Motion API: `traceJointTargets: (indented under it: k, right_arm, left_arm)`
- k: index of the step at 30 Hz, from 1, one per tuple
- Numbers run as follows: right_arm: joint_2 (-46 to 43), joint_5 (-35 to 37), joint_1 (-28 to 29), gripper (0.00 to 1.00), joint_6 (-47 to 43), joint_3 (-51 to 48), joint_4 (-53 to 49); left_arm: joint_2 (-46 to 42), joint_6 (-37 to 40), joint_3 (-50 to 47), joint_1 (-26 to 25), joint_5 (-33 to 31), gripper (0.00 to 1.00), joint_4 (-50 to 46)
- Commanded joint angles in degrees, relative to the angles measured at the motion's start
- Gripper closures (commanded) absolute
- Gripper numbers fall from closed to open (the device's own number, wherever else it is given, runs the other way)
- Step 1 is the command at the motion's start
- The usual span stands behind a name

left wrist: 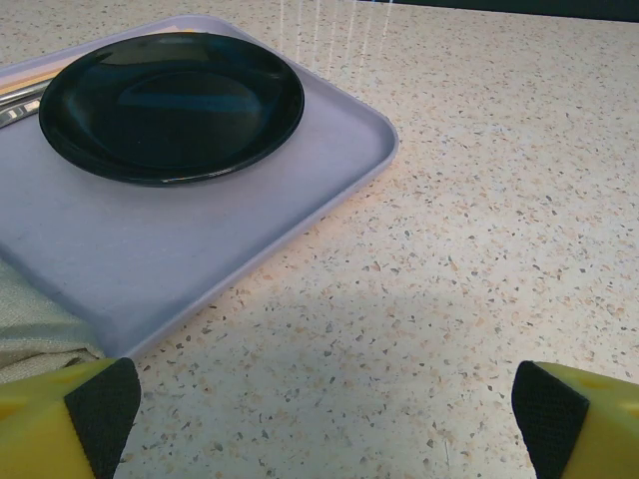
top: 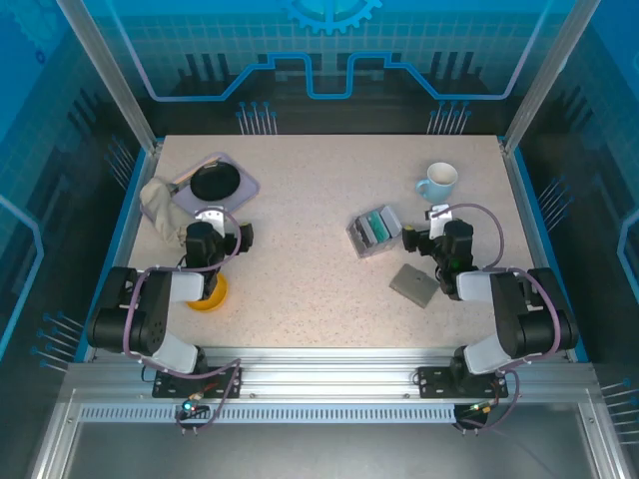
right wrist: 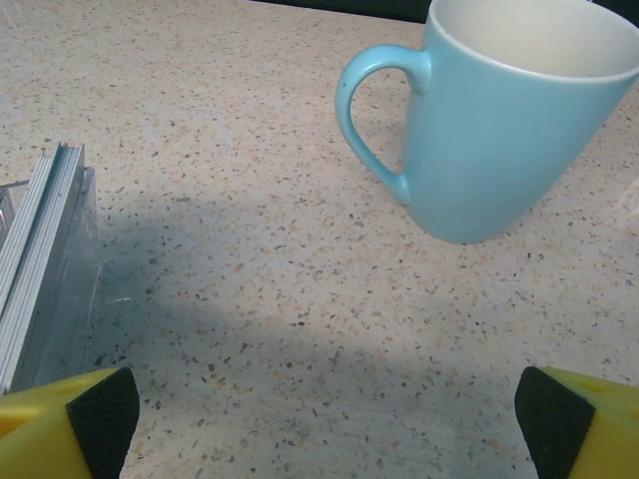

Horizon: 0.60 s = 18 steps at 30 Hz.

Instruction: Put the credit cards into the card holder

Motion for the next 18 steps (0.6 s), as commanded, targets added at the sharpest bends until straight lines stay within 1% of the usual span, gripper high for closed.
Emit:
traceJointTargets:
  k: [1,18]
  right_arm:
    - [0.2,-0.6,-1.1,0.00,0.6,1.2,1.5]
    - [0.3,-1.0,-1.4,0.00,0.6,1.2,1.5]
  left_arm:
    - [-0.2,1.3,1.1,0.5,1.4,0.01,0.3]
    - [-0.2,1.2,1.0,0.5,1.4,0.01,0.3]
